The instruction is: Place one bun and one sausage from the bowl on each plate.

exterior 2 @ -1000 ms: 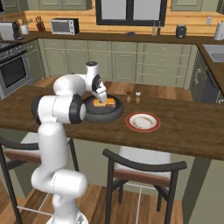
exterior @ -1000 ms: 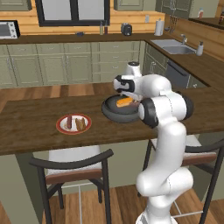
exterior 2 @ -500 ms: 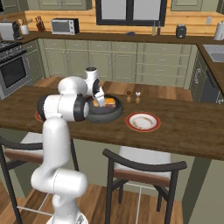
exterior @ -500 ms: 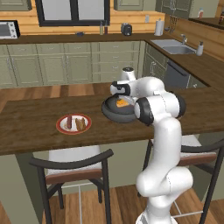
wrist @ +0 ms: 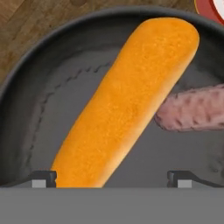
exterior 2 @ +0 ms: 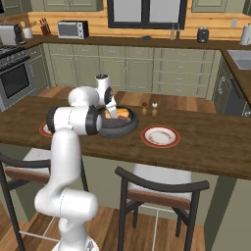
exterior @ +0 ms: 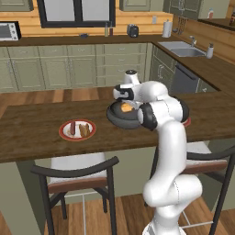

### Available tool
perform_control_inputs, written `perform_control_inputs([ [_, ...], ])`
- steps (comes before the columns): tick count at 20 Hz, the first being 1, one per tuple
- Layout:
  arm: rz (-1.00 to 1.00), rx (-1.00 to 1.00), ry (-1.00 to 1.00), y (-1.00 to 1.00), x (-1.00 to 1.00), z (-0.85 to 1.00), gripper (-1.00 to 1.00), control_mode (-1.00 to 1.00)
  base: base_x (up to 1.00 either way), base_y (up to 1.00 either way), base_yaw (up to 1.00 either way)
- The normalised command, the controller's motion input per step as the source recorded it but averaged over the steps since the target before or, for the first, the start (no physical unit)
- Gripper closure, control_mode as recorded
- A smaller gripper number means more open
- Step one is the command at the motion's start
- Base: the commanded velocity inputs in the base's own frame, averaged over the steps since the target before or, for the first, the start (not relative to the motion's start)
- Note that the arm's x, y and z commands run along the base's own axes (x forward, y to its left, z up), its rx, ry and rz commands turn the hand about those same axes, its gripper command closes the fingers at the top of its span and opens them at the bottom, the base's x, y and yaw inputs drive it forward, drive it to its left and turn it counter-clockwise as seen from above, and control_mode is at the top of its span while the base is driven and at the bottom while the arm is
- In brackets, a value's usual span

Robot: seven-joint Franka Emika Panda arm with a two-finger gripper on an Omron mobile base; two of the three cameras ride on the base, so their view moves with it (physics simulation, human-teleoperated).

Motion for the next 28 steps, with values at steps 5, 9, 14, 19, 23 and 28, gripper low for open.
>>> perform_control_inputs([
  [5,-0.08,0.00,-0.05,0.00,0.05,-0.33,-1.00,-1.00,0.00,0.00,0.00],
  [9,-0.02,-0.02,-0.09,-0.04,0.12,-0.56,-1.00,-1.00,0.00,0.00,0.00],
  [14,-0.01,-0.01,-0.09,0.00,0.10,-0.37,1.00,-1.00,0.00,0.00,0.00],
  [19,0.00,0.00,0.00,-0.01,-0.07,0.01,1.00,-1.00,0.00,0.00,0.00],
  [23,-0.03,0.01,-0.08,-0.46,-0.66,0.45,1.00,-1.00,0.00,0.00,0.00],
  [28,-0.14,0.14,-0.11,-1.00,-1.00,0.88,1.00,-1.00,0.00,0.00,0.00],
])
